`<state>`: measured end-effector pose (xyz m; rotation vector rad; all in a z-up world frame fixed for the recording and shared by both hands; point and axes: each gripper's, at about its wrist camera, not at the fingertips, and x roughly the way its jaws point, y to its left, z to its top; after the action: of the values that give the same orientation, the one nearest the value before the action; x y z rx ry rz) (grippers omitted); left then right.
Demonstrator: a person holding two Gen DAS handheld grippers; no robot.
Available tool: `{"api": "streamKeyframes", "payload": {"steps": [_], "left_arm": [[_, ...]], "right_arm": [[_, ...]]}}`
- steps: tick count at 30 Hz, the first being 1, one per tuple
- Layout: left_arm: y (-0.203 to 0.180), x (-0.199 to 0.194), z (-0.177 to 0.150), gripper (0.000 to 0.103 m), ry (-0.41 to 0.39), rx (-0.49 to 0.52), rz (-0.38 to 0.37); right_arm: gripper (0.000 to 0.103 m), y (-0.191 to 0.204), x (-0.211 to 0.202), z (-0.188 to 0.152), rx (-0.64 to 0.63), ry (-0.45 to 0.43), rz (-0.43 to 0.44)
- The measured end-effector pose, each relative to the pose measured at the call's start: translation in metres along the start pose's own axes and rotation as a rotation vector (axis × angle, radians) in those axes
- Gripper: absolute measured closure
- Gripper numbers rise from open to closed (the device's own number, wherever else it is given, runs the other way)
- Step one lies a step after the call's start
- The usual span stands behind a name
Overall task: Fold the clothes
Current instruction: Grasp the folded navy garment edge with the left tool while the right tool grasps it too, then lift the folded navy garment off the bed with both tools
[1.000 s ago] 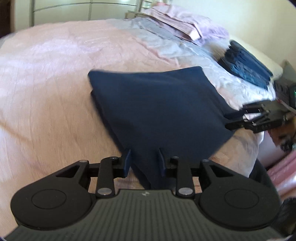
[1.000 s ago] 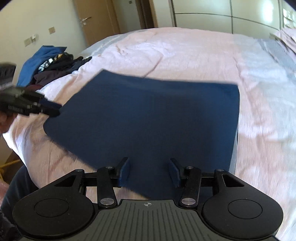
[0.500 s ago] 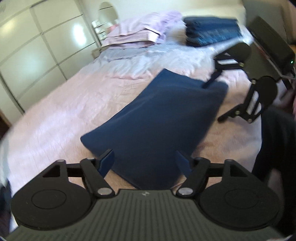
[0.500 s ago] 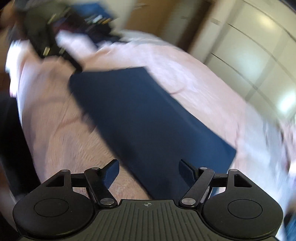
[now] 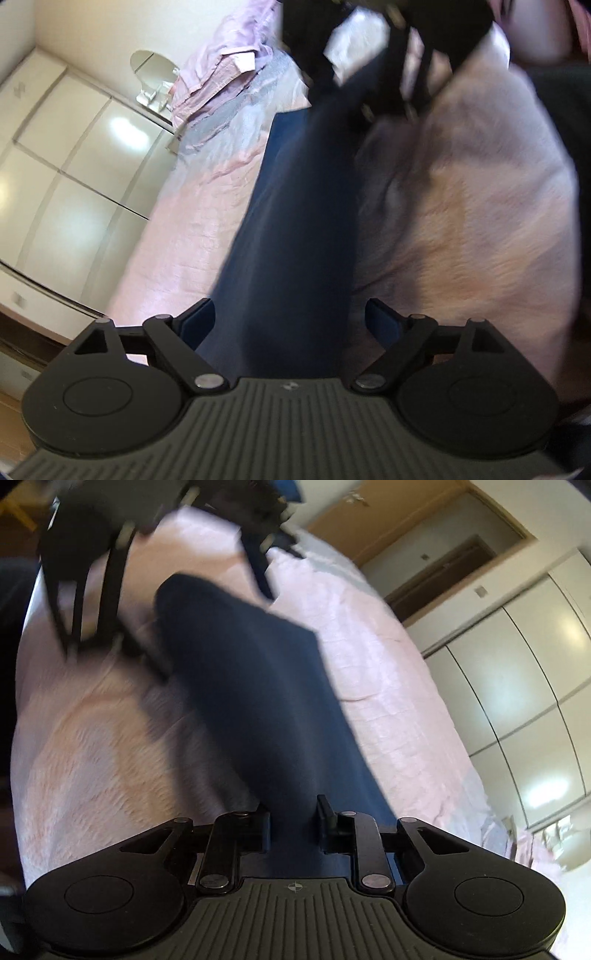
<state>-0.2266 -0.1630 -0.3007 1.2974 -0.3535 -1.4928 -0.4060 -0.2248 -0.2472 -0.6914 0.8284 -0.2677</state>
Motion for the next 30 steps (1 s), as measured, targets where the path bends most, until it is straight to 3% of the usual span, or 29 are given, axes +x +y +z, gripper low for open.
{"api": "streamKeyframes", "payload": {"steps": [3,6,8,9,11,13,18,23,26,30], "left_arm": [[-0.012,0.02,0.002,0.022,0.076,0.11,0.07],[-0.007,0.029,0.0,0.032,0.115,0.086,0.034],[-0.006,0.032,0.001,0.052,0.134,0.078,0.007],[-0.006,0.034,0.0,0.055,0.141,0.081,-0.003],[-0.007,0.033,0.001,0.059,0.145,0.087,-0.01],[-0.007,0.033,0.002,0.061,0.148,0.089,-0.017],[0.004,0.033,0.001,0.063,0.147,0.055,-0.047],[0.006,0.035,0.004,0.061,0.144,0.054,-0.053],[0.005,0.038,0.007,0.058,0.15,0.072,-0.046],[0.001,0.036,0.006,0.058,0.153,0.088,-0.038]], "right_arm": [[0.082,-0.007,-0.003,0.001,0.026,-0.007,-0.003],[0.082,0.001,0.001,0.001,0.023,-0.004,0.005],[0.081,0.009,0.001,0.0,0.011,-0.008,-0.005],[0.081,0.014,0.002,0.0,0.001,-0.012,-0.015],[0.065,0.026,0.003,-0.004,-0.027,-0.021,-0.041],[0.055,0.042,0.005,-0.007,-0.076,-0.027,-0.067],[0.055,0.054,0.033,-0.007,-0.154,-0.013,-0.09],[0.056,0.026,0.05,-0.032,-0.16,0.054,-0.143],[0.068,0.024,0.052,-0.034,-0.159,0.07,-0.125],[0.073,0.023,0.055,-0.034,-0.133,0.076,-0.115]]}}
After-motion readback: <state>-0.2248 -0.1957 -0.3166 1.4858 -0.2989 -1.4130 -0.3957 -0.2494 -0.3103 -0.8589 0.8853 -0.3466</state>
